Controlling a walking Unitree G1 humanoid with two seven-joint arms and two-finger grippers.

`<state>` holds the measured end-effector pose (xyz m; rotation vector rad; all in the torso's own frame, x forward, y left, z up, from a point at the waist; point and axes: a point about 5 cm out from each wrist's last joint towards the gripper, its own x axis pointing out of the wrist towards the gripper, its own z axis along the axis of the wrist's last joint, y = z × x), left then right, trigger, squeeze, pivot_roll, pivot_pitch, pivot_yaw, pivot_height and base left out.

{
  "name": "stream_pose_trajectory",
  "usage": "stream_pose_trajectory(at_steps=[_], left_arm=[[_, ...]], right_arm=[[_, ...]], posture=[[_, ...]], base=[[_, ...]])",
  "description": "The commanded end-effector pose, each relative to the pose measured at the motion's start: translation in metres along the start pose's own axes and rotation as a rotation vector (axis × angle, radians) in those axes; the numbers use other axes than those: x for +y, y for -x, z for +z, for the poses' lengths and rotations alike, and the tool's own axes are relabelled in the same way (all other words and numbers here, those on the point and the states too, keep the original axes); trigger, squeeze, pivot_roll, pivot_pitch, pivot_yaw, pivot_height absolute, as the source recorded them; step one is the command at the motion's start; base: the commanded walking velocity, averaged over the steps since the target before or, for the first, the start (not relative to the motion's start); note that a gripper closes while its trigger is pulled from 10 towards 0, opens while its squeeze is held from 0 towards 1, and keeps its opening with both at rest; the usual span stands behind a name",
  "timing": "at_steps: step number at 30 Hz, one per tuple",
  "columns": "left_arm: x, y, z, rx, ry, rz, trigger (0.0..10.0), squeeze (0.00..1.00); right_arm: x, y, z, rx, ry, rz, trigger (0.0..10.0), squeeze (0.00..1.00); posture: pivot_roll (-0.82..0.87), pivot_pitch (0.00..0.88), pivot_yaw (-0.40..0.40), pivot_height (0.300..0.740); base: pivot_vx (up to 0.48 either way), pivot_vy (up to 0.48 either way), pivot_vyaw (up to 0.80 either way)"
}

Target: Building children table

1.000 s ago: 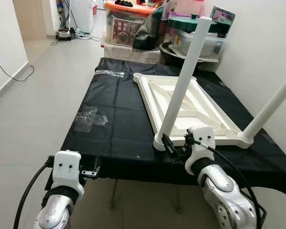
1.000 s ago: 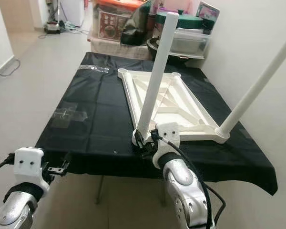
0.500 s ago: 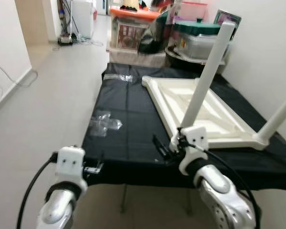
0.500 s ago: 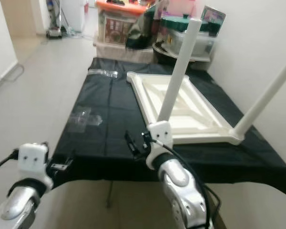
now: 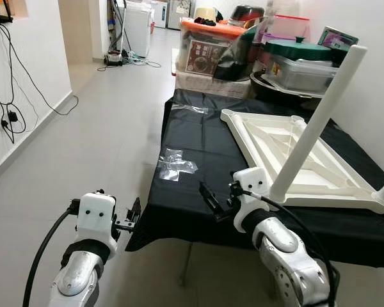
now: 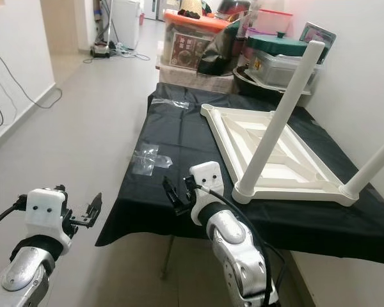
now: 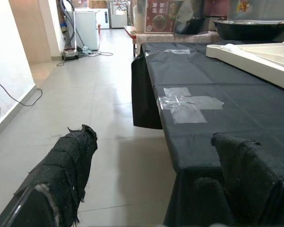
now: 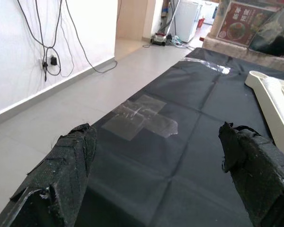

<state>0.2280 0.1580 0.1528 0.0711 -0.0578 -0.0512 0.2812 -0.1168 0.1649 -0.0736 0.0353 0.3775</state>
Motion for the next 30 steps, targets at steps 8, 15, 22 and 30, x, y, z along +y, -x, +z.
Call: stream_pose_trajectory(at_steps=[8,15,22,30], left_arm=[[-0.001,-0.002,-0.002,-0.006,0.045,0.010,10.0,0.00],[-0.002,-0.002,-0.001,-0.012,0.054,0.005,10.0,0.00],[-0.002,-0.002,-0.002,-0.011,0.054,0.004,10.0,0.00],[-0.001,-0.002,-0.002,-0.005,0.046,0.002,10.0,0.00]], right_arm=[[-0.009,-0.004,-0.002,-0.002,0.058,-0.017,10.0,0.00],[-0.010,-0.007,-0.005,0.006,0.074,-0.016,10.0,0.00],[-0.012,-0.011,-0.009,0.020,0.076,-0.022,10.0,0.00],[-0.021,-0.014,-0.012,0.043,0.081,-0.090,10.0,0.00]], posture=[[0.09,0.000,-0.138,0.740],[0.09,0.000,-0.145,0.740],[0.09,0.000,-0.144,0.740],[0.09,0.000,-0.145,0.740]], base=[[0.133,0.000,0.00],[0.301,0.000,0.65],[0.336,0.000,0.00],[0.337,0.000,0.00]])
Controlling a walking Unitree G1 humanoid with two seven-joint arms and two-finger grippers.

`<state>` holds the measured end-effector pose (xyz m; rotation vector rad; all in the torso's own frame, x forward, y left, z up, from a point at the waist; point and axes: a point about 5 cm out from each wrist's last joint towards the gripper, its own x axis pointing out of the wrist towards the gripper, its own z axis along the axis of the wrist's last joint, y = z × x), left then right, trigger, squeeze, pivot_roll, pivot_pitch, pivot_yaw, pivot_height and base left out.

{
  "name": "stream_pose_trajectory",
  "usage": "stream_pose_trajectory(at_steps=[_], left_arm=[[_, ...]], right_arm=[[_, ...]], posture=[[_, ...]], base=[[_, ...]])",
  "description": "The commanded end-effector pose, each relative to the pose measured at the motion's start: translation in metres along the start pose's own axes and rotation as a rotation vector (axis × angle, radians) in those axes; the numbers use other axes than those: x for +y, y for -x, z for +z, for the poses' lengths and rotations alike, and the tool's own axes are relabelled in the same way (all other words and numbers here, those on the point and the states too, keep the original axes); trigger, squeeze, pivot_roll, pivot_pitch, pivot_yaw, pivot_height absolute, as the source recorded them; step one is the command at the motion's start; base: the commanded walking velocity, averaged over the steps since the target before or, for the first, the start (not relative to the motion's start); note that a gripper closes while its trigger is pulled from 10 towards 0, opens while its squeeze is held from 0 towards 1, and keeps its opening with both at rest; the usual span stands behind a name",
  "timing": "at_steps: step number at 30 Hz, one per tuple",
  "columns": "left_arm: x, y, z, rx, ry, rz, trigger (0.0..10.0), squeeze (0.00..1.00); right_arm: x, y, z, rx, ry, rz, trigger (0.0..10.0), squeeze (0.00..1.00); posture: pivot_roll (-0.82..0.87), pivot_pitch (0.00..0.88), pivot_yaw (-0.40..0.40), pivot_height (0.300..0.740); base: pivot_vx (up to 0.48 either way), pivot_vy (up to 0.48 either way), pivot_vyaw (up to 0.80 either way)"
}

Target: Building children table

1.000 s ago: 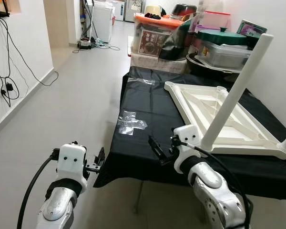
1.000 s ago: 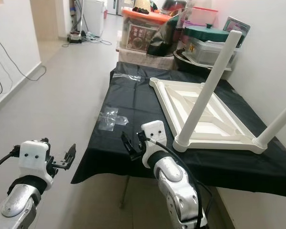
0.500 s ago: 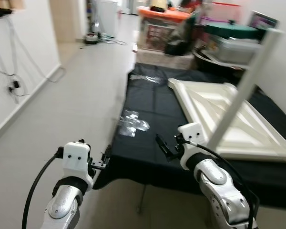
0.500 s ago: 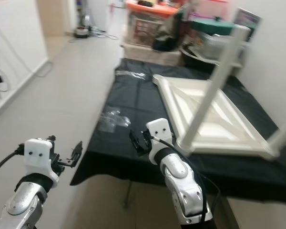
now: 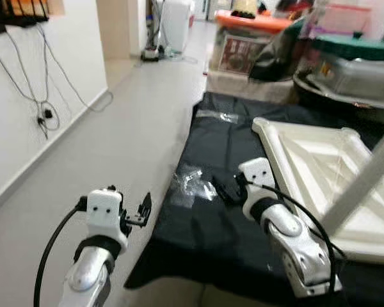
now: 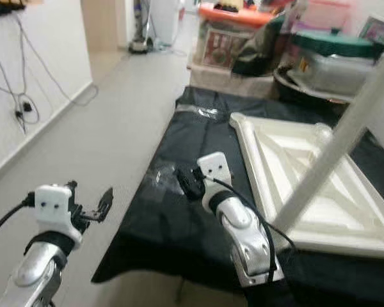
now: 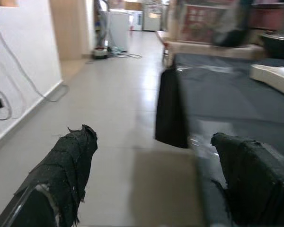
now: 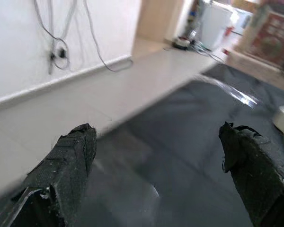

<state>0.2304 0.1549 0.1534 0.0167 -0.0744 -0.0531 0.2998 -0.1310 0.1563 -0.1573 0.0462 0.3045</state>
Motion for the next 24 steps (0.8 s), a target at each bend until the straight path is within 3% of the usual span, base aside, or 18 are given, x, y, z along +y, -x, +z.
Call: stream_pose_trajectory(at_steps=[1,6,10,11,12,13,15,18,20,21,24], left_arm=[[0.002,0.000,-0.003,0.015,-0.015,0.002,10.0,0.00],[0.008,0.000,-0.010,0.063,-0.028,0.034,10.0,0.00],[0.021,0.003,-0.017,0.116,0.016,0.070,10.0,0.00],[0.024,0.004,-0.018,0.131,0.086,0.062,10.0,0.00],[0.024,0.004,-0.018,0.131,0.086,0.062,10.0,0.00],[0.025,0.004,-0.018,0.138,0.138,0.053,10.0,0.00],[0.026,0.004,-0.022,0.187,0.230,-0.020,10.0,0.00],[0.032,-0.001,-0.029,0.235,0.253,-0.026,10.0,0.00],[0.035,-0.007,-0.034,0.280,0.351,-0.024,10.0,0.00],[0.035,-0.007,-0.034,0.280,0.351,-0.024,10.0,0.00],[0.032,-0.020,-0.040,0.344,0.458,-0.071,10.0,0.00]], right_arm=[[-0.003,-0.003,-0.004,0.023,0.000,-0.037,10.0,0.00],[-0.010,-0.007,-0.005,0.033,-0.006,-0.100,10.0,0.00],[-0.014,-0.010,-0.006,0.043,-0.007,-0.132,10.0,0.00],[-0.014,-0.010,-0.006,0.037,0.012,-0.130,10.0,0.00],[-0.014,-0.010,-0.006,0.037,0.012,-0.130,10.0,0.00],[-0.014,-0.011,-0.005,0.031,0.026,-0.130,10.0,0.00],[-0.015,-0.013,-0.005,0.028,0.053,-0.131,10.0,0.00],[-0.015,-0.015,-0.004,0.024,0.073,-0.133,10.0,0.00],[-0.015,-0.017,-0.003,0.020,0.084,-0.135,10.0,0.00],[-0.015,-0.017,-0.003,0.020,0.084,-0.135,10.0,0.00],[-0.016,-0.019,-0.002,0.017,0.097,-0.141,10.0,0.00]], posture=[[0.09,0.000,-0.146,0.740],[0.09,0.000,-0.148,0.740],[0.10,0.000,-0.150,0.740],[0.11,0.000,-0.148,0.740],[0.11,0.000,-0.148,0.740],[0.11,0.000,-0.148,0.740],[0.11,0.000,-0.143,0.740],[0.11,0.000,-0.140,0.740],[0.10,0.000,-0.132,0.740],[0.10,0.000,-0.132,0.740],[0.10,0.000,-0.128,0.740]], base=[[0.000,0.000,0.00],[0.000,0.000,0.00],[0.000,0.000,0.00],[0.000,0.000,0.00],[0.000,0.000,0.00],[0.000,0.000,0.00],[0.000,0.000,0.00],[0.000,0.000,0.00],[0.000,0.000,0.00],[0.000,0.000,0.00],[0.000,0.000,0.00]])
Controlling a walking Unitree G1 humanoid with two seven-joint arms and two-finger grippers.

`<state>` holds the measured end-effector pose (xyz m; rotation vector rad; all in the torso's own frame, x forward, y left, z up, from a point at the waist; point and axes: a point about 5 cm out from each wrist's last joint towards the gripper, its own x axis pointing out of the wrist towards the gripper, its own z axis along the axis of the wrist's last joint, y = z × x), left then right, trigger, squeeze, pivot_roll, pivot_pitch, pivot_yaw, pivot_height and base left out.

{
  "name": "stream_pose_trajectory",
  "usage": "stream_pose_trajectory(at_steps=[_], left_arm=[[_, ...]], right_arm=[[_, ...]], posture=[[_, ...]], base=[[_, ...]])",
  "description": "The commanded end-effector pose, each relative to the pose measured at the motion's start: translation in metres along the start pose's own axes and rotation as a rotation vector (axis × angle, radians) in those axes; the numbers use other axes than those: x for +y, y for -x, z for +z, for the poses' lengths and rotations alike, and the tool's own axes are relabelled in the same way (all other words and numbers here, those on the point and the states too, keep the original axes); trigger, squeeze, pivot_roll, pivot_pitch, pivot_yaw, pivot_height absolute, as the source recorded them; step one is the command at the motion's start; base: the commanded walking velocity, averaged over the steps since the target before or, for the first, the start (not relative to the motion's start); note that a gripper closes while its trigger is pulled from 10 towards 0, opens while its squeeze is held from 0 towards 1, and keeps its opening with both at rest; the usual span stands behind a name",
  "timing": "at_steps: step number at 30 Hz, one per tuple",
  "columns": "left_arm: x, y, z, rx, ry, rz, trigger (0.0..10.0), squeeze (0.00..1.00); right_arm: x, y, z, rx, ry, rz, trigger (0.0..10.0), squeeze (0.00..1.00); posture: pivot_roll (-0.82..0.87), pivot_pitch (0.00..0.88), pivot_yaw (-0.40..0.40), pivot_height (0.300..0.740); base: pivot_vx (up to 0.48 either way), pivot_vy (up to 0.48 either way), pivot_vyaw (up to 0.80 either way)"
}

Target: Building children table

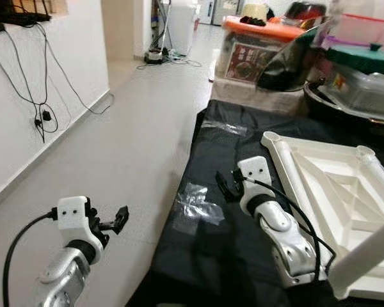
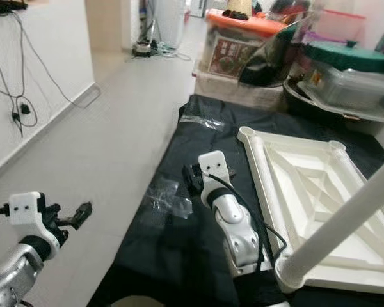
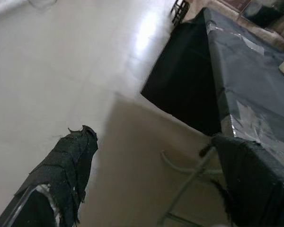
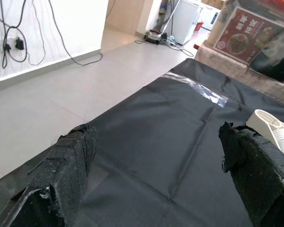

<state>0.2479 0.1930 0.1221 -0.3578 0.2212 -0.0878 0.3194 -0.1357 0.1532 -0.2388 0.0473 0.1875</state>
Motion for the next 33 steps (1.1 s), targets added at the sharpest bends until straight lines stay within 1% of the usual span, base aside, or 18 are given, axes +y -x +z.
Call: stream_pose_trajectory(at_steps=[1,2,3,4,5,6,9,10,12,16,21,26,27,28,29,31,32,33], left_arm=[[-0.003,-0.009,-0.007,0.067,0.069,-0.044,10.0,0.00],[-0.006,-0.017,-0.007,0.100,0.107,-0.082,10.0,0.00],[-0.006,-0.017,-0.007,0.100,0.107,-0.082,10.0,0.00],[-0.011,-0.026,-0.008,0.142,0.143,-0.138,10.0,0.00],[-0.015,-0.033,-0.008,0.168,0.153,-0.173,10.0,0.00],[-0.015,-0.033,-0.008,0.168,0.153,-0.173,10.0,0.00],[-0.028,-0.048,-0.008,0.241,0.194,-0.271,10.0,0.00],[-0.028,-0.048,-0.008,0.241,0.194,-0.271,10.0,0.00],[-0.037,-0.055,-0.013,0.297,0.232,-0.307,10.0,0.00],[-0.042,-0.059,-0.017,0.327,0.256,-0.316,10.0,0.00],[-0.068,-0.072,-0.023,0.394,0.386,-0.356,10.0,0.00],[-0.080,-0.077,-0.025,0.417,0.424,-0.383,10.0,0.00],[-0.088,-0.081,-0.027,0.438,0.441,-0.410,10.0,0.00],[-0.088,-0.081,-0.027,0.438,0.441,-0.410,10.0,0.00],[-0.098,-0.083,-0.029,0.464,0.460,-0.441,10.0,0.00],[-0.098,-0.083,-0.029,0.464,0.460,-0.441,10.0,0.00],[-0.107,-0.086,-0.031,0.495,0.483,-0.468,10.0,0.00],[-0.107,-0.086,-0.031,0.495,0.483,-0.468,10.0,0.00]], right_arm=[[-0.006,-0.002,0.001,-0.006,0.019,-0.024,10.0,0.00],[-0.007,-0.003,0.002,-0.007,0.024,-0.029,10.0,0.00],[-0.007,-0.003,0.002,-0.007,0.024,-0.029,10.0,0.00],[-0.008,-0.004,0.002,-0.005,0.030,-0.036,10.0,0.00],[-0.009,-0.005,0.001,0.000,0.034,-0.041,10.0,0.00],[-0.009,-0.005,0.001,0.000,0.034,-0.041,10.0,0.00],[-0.011,-0.007,-0.001,0.013,0.045,-0.059,10.0,0.00],[-0.011,-0.007,-0.001,0.013,0.045,-0.059,10.0,0.00],[-0.013,-0.008,-0.002,0.023,0.055,-0.067,10.0,0.00],[-0.014,-0.009,-0.003,0.030,0.062,-0.070,10.0,0.00],[-0.020,-0.010,-0.004,0.047,0.099,-0.072,10.0,0.00],[-0.022,-0.011,-0.005,0.056,0.113,-0.073,10.0,0.00],[-0.023,-0.011,-0.006,0.066,0.124,-0.076,10.0,0.00],[-0.023,-0.011,-0.006,0.066,0.124,-0.076,10.0,0.00],[-0.024,-0.012,-0.007,0.073,0.132,-0.080,10.0,0.00],[-0.024,-0.012,-0.007,0.073,0.132,-0.080,10.0,0.00],[-0.025,-0.012,-0.007,0.079,0.141,-0.085,10.0,0.00],[-0.025,-0.012,-0.007,0.079,0.141,-0.085,10.0,0.00]], posture=[[0.10,0.000,-0.128,0.740],[0.09,0.000,-0.125,0.740],[0.09,0.000,-0.125,0.740],[0.09,0.000,-0.125,0.740],[0.08,0.000,-0.119,0.740],[0.08,0.000,-0.119,0.740],[0.08,0.000,-0.115,0.740],[0.08,0.000,-0.115,0.740],[0.07,0.000,-0.113,0.740],[0.07,0.000,-0.111,0.740],[0.05,0.000,-0.106,0.740],[0.05,0.000,-0.107,0.740],[0.05,0.000,-0.107,0.740],[0.05,0.000,-0.107,0.740],[0.04,0.000,-0.098,0.740],[0.04,0.000,-0.098,0.740],[0.03,0.000,-0.091,0.740],[0.03,0.000,-0.091,0.740]], base=[[0.000,0.000,0.00],[0.000,0.000,0.00],[0.000,0.000,0.00],[0.000,0.000,0.00],[0.000,0.000,0.00],[0.000,0.000,0.00],[0.000,0.000,0.00],[0.000,0.000,0.00],[0.000,0.000,0.00],[0.000,0.000,0.00],[0.000,0.000,0.00],[0.000,0.000,0.00],[0.000,0.000,0.00],[0.000,0.000,0.00],[0.000,0.000,0.00],[0.000,0.000,0.00],[0.000,0.000,0.00],[0.000,0.000,0.00]])
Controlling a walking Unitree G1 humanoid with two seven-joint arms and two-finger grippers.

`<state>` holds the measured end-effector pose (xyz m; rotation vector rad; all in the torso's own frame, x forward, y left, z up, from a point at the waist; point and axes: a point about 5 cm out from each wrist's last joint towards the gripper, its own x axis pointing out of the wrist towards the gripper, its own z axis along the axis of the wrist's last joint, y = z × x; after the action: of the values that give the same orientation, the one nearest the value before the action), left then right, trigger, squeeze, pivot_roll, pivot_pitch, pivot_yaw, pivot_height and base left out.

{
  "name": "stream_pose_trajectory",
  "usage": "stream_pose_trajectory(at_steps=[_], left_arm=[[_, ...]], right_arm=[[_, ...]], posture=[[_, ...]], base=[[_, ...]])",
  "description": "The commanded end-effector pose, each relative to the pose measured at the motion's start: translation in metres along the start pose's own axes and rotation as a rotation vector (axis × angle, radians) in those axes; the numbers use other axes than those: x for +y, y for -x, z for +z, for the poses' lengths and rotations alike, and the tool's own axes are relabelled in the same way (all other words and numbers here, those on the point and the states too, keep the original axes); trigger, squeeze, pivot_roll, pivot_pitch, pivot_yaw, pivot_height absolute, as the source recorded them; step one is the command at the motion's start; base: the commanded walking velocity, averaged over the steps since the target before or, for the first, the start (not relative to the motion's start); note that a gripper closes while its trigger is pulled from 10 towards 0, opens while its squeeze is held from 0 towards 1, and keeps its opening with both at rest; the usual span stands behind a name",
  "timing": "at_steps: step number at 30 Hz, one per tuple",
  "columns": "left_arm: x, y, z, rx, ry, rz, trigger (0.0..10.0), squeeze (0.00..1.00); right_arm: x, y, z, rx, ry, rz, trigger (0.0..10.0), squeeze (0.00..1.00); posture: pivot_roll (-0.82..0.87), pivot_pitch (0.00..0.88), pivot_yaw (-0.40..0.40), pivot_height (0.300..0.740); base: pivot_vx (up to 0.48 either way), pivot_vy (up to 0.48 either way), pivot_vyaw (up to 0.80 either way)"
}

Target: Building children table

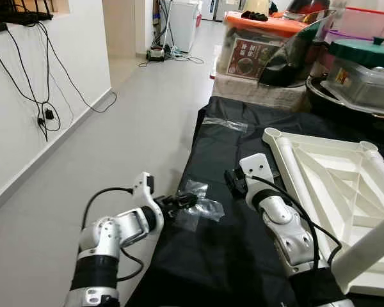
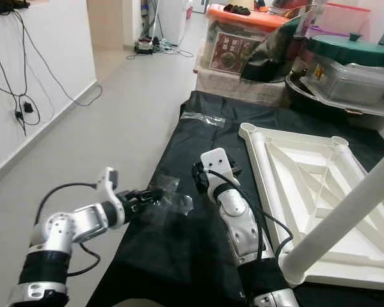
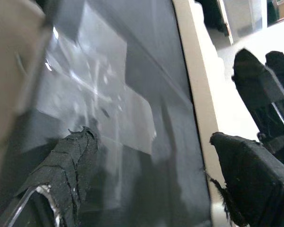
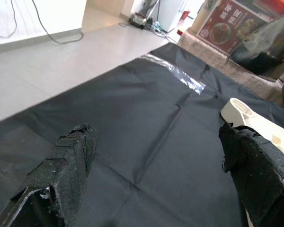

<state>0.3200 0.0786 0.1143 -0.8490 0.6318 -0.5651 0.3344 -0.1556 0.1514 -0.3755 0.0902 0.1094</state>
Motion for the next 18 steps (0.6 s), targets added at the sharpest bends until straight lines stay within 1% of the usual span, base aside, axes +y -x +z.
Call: stream_pose_trajectory(at_steps=[1,2,4,5,6,7,8,9,10,11,13,14,15,16,17,18], left_arm=[[-0.009,-0.011,-0.008,0.055,0.026,-0.032,10.0,0.00],[-0.010,-0.013,-0.010,0.062,0.026,-0.023,10.0,0.00],[-0.006,-0.011,-0.005,0.033,-0.005,0.031,10.0,0.00],[-0.005,-0.007,0.001,0.002,-0.033,0.045,10.0,0.00],[-0.005,-0.007,0.001,0.002,-0.033,0.045,10.0,0.00],[-0.004,-0.002,0.007,-0.022,-0.069,0.063,10.0,0.00],[-0.004,-0.002,0.007,-0.022,-0.069,0.063,10.0,0.00],[-0.004,0.005,0.017,-0.073,-0.096,0.087,10.0,0.00],[-0.004,0.005,0.017,-0.073,-0.096,0.087,10.0,0.00],[-0.002,0.016,0.029,-0.122,-0.137,0.121,10.0,0.00],[-0.002,0.016,0.029,-0.122,-0.137,0.121,10.0,0.00],[0.002,0.027,0.038,-0.164,-0.155,0.157,10.0,0.00],[0.002,0.027,0.038,-0.164,-0.155,0.157,10.0,0.00],[0.015,0.040,0.044,-0.198,-0.131,0.211,10.0,0.00],[0.026,0.046,0.045,-0.206,-0.094,0.245,10.0,0.00],[0.026,0.046,0.045,-0.206,-0.094,0.245,10.0,0.00]], right_arm=[[-0.006,-0.001,-0.001,0.019,0.016,-0.017,10.0,0.00],[-0.009,-0.001,-0.001,0.020,0.016,-0.023,10.0,0.00],[-0.013,0.000,0.000,0.016,0.012,-0.034,10.0,0.00],[-0.013,0.000,0.000,0.015,0.009,-0.035,10.0,0.00],[-0.013,0.000,0.000,0.015,0.009,-0.035,10.0,0.00],[-0.013,0.000,0.000,0.013,0.005,-0.036,10.0,0.00],[-0.013,0.000,0.000,0.013,0.005,-0.036,10.0,0.00],[-0.012,0.000,0.001,0.008,-0.001,-0.035,10.0,0.00],[-0.012,0.000,0.001,0.008,-0.001,-0.035,10.0,0.00],[-0.011,-0.001,0.002,0.004,-0.005,-0.031,10.0,0.00],[-0.011,-0.001,0.002,0.004,-0.005,-0.031,10.0,0.00],[-0.010,-0.001,0.002,0.001,-0.006,-0.028,10.0,0.00],[-0.010,-0.001,0.002,0.001,-0.006,-0.028,10.0,0.00],[-0.009,-0.002,0.003,0.000,-0.006,-0.021,10.0,0.00],[-0.008,-0.003,0.002,0.001,-0.006,-0.016,10.0,0.00],[-0.008,-0.003,0.002,0.001,-0.006,-0.016,10.0,0.00]], posture=[[0.02,0.000,-0.083,0.740],[0.02,0.000,-0.079,0.740],[0.02,0.000,-0.085,0.740],[0.02,0.000,-0.088,0.740],[0.02,0.000,-0.088,0.740],[0.02,0.000,-0.088,0.740],[0.02,0.000,-0.088,0.740],[0.02,0.000,-0.092,0.740],[0.02,0.000,-0.092,0.740],[0.03,0.000,-0.095,0.740],[0.03,0.000,-0.095,0.740],[0.03,0.000,-0.099,0.740],[0.03,0.000,-0.099,0.740],[0.04,0.000,-0.110,0.740],[0.04,0.000,-0.112,0.740],[0.04,0.000,-0.112,0.740]], base=[[0.000,0.000,0.00],[0.000,0.000,0.00],[0.000,0.000,0.00],[0.000,0.000,0.00],[0.000,0.000,0.00],[0.000,0.000,0.00],[0.000,0.000,0.00],[0.000,0.000,0.00],[0.000,0.000,0.00],[0.000,0.000,0.00],[0.000,0.000,0.00],[0.000,0.000,0.00],[0.000,0.000,0.00],[0.000,0.000,0.00],[0.000,0.000,0.00],[0.000,0.000,0.00]])
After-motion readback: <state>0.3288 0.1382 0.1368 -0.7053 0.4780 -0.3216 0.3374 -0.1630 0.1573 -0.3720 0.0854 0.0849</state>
